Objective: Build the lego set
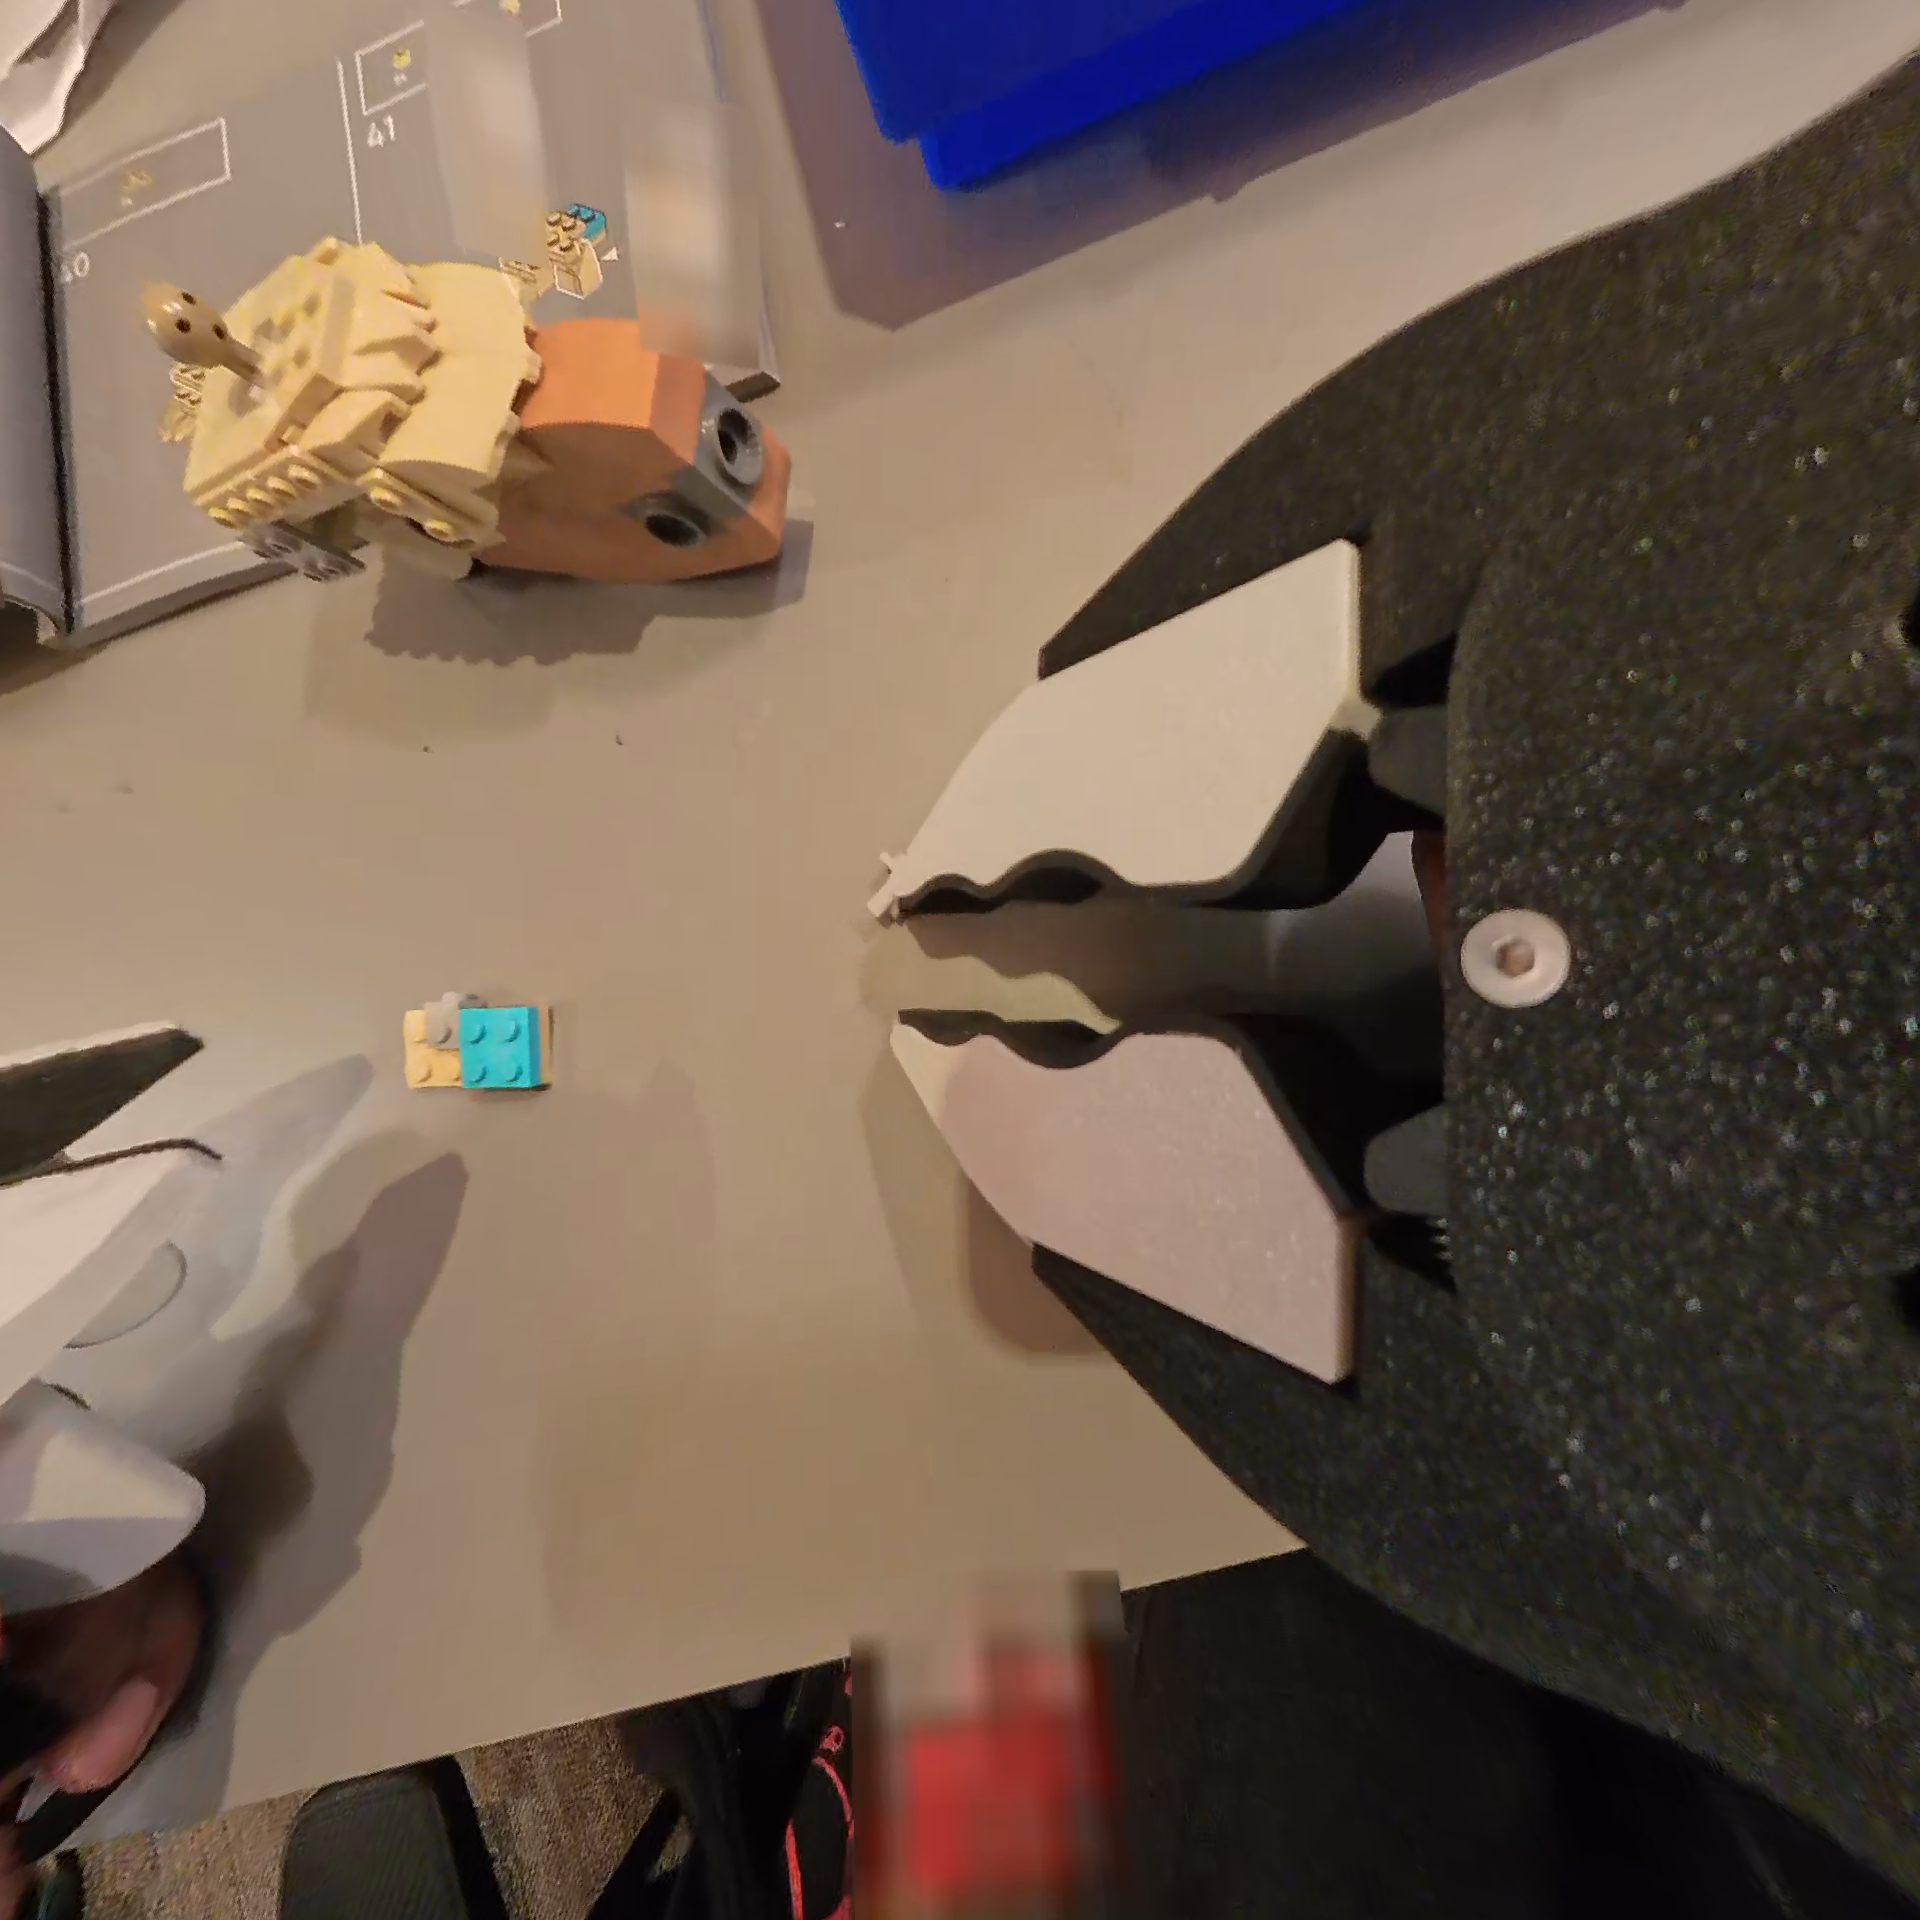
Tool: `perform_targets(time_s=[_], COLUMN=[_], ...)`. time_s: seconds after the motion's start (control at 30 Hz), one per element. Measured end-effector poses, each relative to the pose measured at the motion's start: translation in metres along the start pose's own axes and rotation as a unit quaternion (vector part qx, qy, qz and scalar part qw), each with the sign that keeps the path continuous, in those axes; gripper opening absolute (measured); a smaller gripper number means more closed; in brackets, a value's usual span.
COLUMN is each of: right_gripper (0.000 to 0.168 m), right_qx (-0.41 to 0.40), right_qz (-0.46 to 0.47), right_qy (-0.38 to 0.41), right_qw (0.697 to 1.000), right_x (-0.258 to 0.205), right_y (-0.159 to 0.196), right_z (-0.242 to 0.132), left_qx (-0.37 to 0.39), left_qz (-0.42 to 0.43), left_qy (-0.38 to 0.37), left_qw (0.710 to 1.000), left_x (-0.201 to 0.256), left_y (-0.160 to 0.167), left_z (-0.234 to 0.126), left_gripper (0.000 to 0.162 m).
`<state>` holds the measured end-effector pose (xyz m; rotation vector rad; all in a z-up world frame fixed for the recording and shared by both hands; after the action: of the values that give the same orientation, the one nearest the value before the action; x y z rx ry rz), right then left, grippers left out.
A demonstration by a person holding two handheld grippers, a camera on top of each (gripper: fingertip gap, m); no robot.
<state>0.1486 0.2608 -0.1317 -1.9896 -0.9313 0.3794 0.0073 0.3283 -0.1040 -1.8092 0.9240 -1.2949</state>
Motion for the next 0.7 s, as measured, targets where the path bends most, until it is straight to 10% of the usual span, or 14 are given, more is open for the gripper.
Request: perform_targets(time_s=[0.7], right_gripper=[0.015], right_qx=[-0.028], right_qz=[-0.097], right_qy=[-0.052], right_qw=[0.994], right_x=[0.022], right_y=[-0.001], right_z=[0.008], left_qx=[0.003], left_qz=[-0.018], left_qy=[0.029], left_qw=[0.999], left_x=[0.003], left_y=[0.0], left_z=[-0.001], left_gripper=[0.03])
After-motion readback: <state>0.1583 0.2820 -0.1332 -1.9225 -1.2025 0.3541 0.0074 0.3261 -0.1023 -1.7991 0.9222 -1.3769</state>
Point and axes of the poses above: each gripper's, where its closed fingertips meet, z out along the fingers, y out of its underside, x = y × z across the jaws, the point moved 4 cm from there along -z, back along the fingers, and after that the axes turned 10 degrees about x, right-handed, at the moved point
